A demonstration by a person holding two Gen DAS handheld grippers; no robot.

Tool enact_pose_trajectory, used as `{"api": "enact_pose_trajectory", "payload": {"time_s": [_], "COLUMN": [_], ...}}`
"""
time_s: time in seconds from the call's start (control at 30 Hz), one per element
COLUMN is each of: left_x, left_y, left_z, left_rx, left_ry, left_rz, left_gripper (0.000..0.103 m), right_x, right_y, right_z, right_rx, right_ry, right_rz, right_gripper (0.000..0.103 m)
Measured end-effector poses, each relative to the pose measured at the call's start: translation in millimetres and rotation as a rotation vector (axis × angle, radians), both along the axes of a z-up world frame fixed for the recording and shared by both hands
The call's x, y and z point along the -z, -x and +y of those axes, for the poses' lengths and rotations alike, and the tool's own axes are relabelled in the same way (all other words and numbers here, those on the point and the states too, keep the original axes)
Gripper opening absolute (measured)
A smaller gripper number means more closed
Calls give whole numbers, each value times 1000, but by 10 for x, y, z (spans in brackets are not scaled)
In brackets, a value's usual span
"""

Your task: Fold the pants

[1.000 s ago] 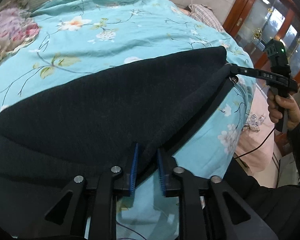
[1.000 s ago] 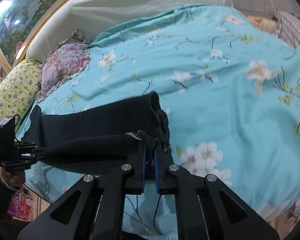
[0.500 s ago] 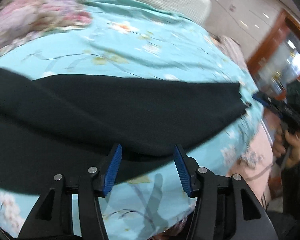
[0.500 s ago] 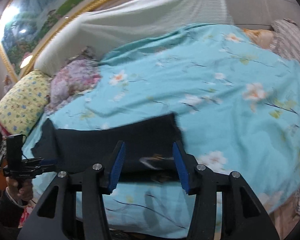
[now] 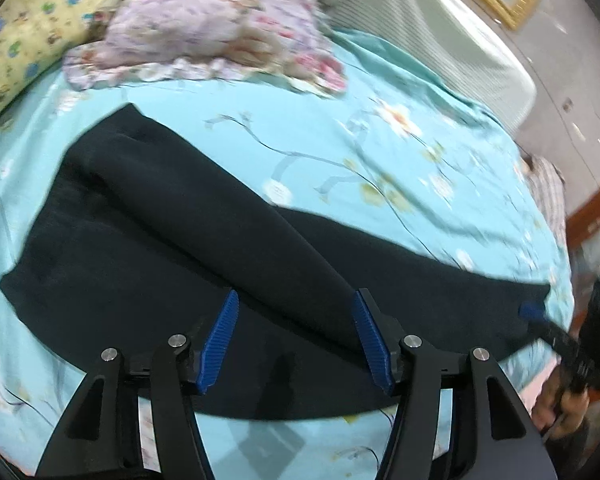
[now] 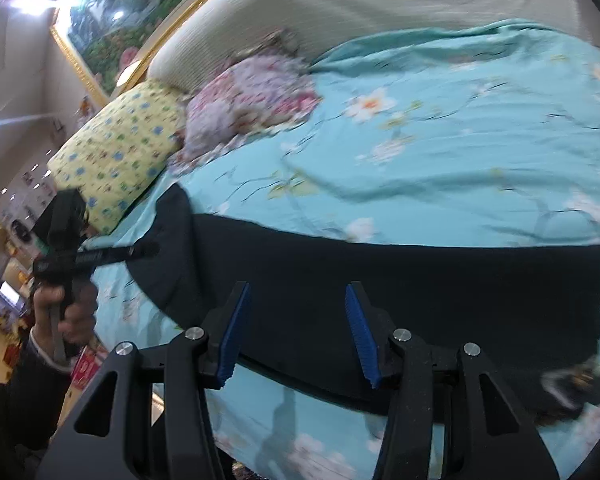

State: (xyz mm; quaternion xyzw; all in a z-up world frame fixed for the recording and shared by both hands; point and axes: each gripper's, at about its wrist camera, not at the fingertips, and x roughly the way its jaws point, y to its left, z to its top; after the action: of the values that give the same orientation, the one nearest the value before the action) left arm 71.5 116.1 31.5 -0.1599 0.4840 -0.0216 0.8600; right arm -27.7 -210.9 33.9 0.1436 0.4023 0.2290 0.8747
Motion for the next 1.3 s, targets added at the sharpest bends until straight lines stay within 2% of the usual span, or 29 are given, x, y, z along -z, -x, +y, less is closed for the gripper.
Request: {"api": "enact_pose_trajectory", "payload": {"time_s": [0.2,0.3,0.53,0.7,0.77,0.83,0.9,0.93,0.97,1.0,1.03,1.1,1.3], "left_x": [-128,-121,117,431,496,500,488,462,441,411,382,316,-45], "left_y": [-391,-722,-1396,-1586,-1603,-1583,-1524,-1475,-1433,-1371,-1305,-1156,-528], "left_z": [320,422,384,421,443,434,427,425,449,487,524,578,675], "left_rx": [-73,-79,-97,-126,-135,-125,-113,-112,-116,-126,-134,-148,-220], "left_ry": [-6,-5,-218,-234,-229,-251,-258,-250,-236,-210,-191,-159,-66], "left_rz": [67,165,409,513,515,485,453,434,417,395,377,333,149], "left_gripper": [63,66,66,66,63,54,33,28,18,12,10,6,5], "right_x": [89,88,123,217,271,325,387,413,443,475,511,533,367], "right_y": [-207,-317,-576,-725,-765,-795,-829,-841,-846,-847,-844,-813,-713], "right_z": [477,762,1333,1578,1660,1724,1769,1785,1809,1838,1866,1901,1899], "right_rx": [-133,-210,-351,-421,-438,-445,-445,-435,-436,-449,-459,-463,-447], "right_ry": [-17,-18,-22,-34,-19,-4,5,15,23,26,32,56,83], "right_rz": [33,34,39,78,87,98,105,105,105,109,117,104,34], "right_gripper": [50,50,50,50,50,50,50,49,43,28,18,8,7]}}
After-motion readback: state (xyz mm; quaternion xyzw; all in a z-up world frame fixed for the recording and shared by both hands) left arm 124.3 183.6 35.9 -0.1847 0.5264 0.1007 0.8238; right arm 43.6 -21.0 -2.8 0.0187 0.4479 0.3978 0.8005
